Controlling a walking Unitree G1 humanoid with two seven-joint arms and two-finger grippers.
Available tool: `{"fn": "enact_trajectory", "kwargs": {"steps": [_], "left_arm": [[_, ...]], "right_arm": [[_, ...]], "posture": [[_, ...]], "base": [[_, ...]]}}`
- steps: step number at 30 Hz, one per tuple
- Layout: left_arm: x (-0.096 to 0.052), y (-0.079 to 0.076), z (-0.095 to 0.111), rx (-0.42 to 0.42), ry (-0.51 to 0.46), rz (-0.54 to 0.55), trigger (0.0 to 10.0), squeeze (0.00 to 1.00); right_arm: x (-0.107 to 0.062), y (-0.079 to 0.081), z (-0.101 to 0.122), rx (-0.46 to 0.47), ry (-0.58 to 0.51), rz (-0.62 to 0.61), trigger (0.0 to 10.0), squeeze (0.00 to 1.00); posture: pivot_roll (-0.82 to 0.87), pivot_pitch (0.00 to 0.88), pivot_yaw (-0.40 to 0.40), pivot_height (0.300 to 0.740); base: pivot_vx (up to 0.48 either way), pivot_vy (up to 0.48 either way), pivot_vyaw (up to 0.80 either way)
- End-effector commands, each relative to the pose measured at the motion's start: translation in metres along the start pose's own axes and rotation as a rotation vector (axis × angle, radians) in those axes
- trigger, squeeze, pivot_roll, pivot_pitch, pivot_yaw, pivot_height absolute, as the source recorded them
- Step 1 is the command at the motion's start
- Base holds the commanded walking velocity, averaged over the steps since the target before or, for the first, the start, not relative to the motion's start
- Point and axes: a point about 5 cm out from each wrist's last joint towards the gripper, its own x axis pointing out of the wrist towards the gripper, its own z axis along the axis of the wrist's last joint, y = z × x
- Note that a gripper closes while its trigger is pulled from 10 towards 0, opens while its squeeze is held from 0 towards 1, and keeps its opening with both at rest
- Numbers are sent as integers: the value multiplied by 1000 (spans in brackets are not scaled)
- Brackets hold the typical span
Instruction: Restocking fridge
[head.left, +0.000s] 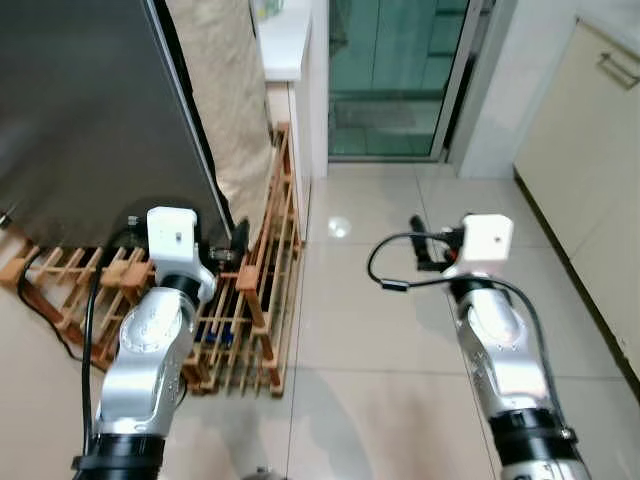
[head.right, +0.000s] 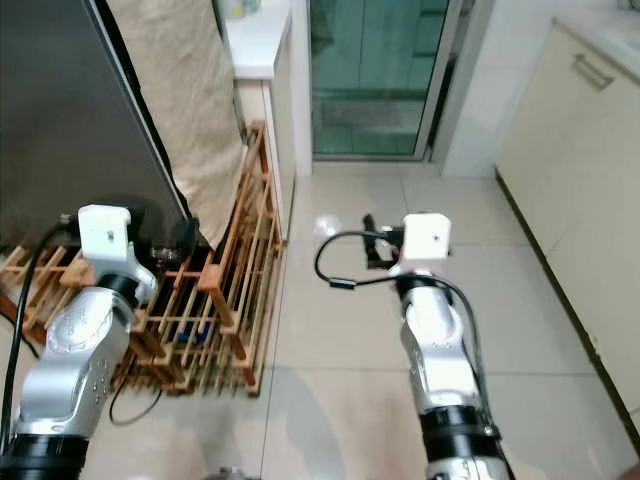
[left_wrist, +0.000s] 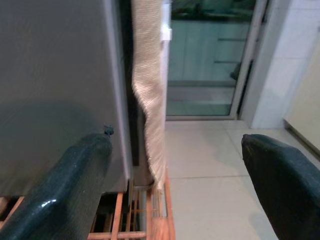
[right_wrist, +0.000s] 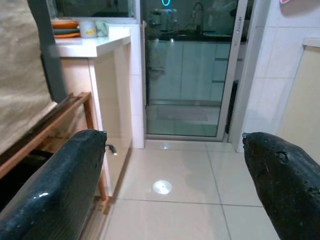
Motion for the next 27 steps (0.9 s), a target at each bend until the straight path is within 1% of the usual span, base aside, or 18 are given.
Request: {"fn": "enact_trajectory", "kwargs": {"steps": [1, 2, 3, 4, 7, 9, 11, 14, 18, 21, 24, 27], "left_arm": [[6, -8, 15, 10, -74, -1, 10000, 0], [10, -18, 21, -1, -107, -26, 10000, 0], [10, -18, 21, -1, -107, -26, 10000, 0], [12, -25, 26, -10, -134, -58, 10000, 0], [15, -31, 27, 7, -148, -85, 10000, 0], [17, -31, 28, 9, -150, -85, 10000, 0], [21, -31, 33, -4, -166, -71, 10000, 0], [23, -30, 36, -10, -178, -51, 10000, 0], [29, -32, 37, 3, -175, -54, 10000, 0], [33, -29, 38, -1, -176, -37, 10000, 0], [31, -29, 34, 26, -163, -41, 10000, 0], [29, -29, 30, 30, -147, -48, 10000, 0]], "right_arm": [[-1, 1, 5, -11, -34, -10, 10000, 0], [1, 0, 8, -13, -47, -17, 10000, 0], [1, 0, 8, -13, -47, -17, 10000, 0], [3, 0, 12, -19, -63, -14, 10000, 0], [6, 0, 15, -38, -66, 0, 10000, 0], [7, 0, 16, -41, -66, 8, 10000, 0], [8, 1, 19, -40, -76, 13, 10000, 0], [8, 3, 18, -32, -74, 17, 10000, 0], [8, 7, 15, -23, -66, 27, 10000, 0], [9, 9, 15, -48, -64, 43, 10000, 0], [10, 11, 17, -41, -66, 59, 10000, 0], [9, 10, 17, -38, -67, 59, 10000, 0]], "posture": [[-31, 0, 55, 740], [-41, 0, 59, 740], [-41, 0, 59, 740], [-52, 0, 64, 740], [-60, 0, 67, 740], [-61, 0, 68, 740], [-60, 0, 67, 740], [-57, 0, 66, 740], [-51, 0, 65, 740], [-51, 0, 65, 740], [-53, 0, 66, 740], [-52, 0, 62, 740]], "base": [[0, 0, 0], [0, 0, 431], [0, 0, 431], [394, -266, 631], [405, -254, 633], [428, 0, 0], [452, 0, 0], [0, 0, 0], [0, 0, 0], [0, 0, 0], [0, 0, 706], [0, 0, 675]]}}
